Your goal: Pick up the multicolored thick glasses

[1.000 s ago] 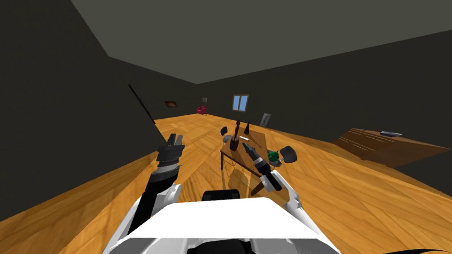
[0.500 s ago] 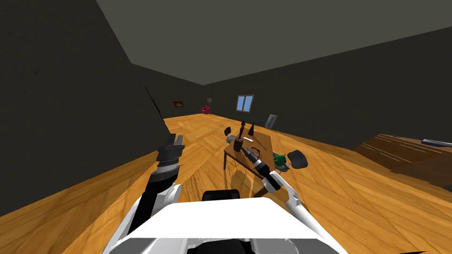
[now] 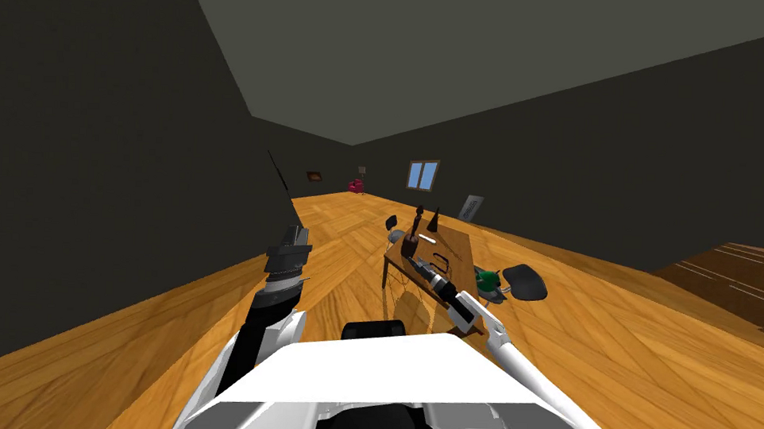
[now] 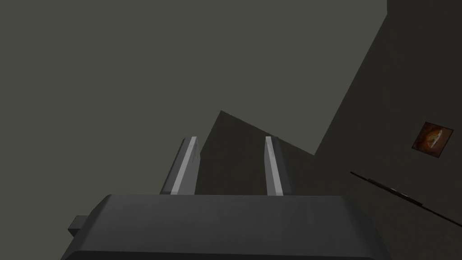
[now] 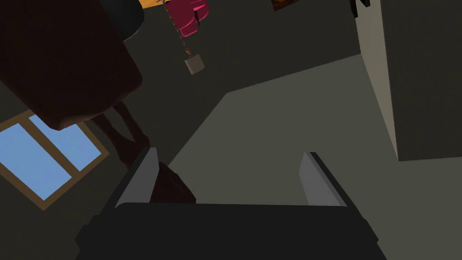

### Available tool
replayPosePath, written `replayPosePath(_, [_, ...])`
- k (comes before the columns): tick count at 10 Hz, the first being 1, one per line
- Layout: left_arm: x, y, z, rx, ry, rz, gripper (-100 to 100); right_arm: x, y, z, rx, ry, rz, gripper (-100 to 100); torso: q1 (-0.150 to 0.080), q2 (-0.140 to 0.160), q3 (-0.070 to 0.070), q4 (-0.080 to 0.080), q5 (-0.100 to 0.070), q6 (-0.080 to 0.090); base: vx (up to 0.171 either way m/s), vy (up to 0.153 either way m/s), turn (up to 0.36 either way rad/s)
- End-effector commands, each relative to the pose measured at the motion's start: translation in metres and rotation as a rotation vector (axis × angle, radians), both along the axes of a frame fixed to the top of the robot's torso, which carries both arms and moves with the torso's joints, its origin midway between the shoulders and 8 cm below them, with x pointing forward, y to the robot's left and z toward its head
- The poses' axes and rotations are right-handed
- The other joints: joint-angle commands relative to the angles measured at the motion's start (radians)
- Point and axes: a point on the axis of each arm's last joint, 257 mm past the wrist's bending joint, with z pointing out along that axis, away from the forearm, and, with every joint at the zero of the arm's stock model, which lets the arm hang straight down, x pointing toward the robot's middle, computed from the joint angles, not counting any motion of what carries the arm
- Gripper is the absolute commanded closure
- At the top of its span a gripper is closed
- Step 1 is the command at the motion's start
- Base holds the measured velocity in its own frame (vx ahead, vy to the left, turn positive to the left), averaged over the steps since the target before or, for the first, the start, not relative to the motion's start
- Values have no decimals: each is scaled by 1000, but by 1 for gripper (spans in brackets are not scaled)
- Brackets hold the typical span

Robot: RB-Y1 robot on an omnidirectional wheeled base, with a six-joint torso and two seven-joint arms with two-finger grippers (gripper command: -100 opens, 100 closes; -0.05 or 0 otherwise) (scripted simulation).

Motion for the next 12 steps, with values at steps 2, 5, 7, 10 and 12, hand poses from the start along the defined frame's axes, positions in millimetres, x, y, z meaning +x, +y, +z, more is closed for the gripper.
replayPosePath(2, [0, 0, 0, 0, 0, 0, 0, -13, -18, -45, -90, 85, 7, -100, 0, 0, 0, 0, 0, 1, 24, 3, 165])
replayPosePath(5, [0, 0, 0, 0, 0, 0, 0, -31, -42, -95, -203, 184, 25, -100, -2, -1, -1, 0, 0, 1, 44, -14, 195])
replayPosePath(7, [0, 0, 0, 0, 0, 0, 0, -43, -61, -121, -264, 240, 28, -100, -2, -1, -1, 0, 0, 1, 39, -20, 161])
replayPosePath(10, [0, 0, 0, 0, 0, 0, 0, -57, -84, -145, -328, 299, 27, -100, -2, -1, -1, 0, 0, 1, 39, -27, 116])
replayPosePath(12, [0, 0, 0, 0, 0, 0, 0, -70, -103, -163, -387, 345, 32, -100, -1, 0, 0, 0, 0, 1, 20, -10, 98])
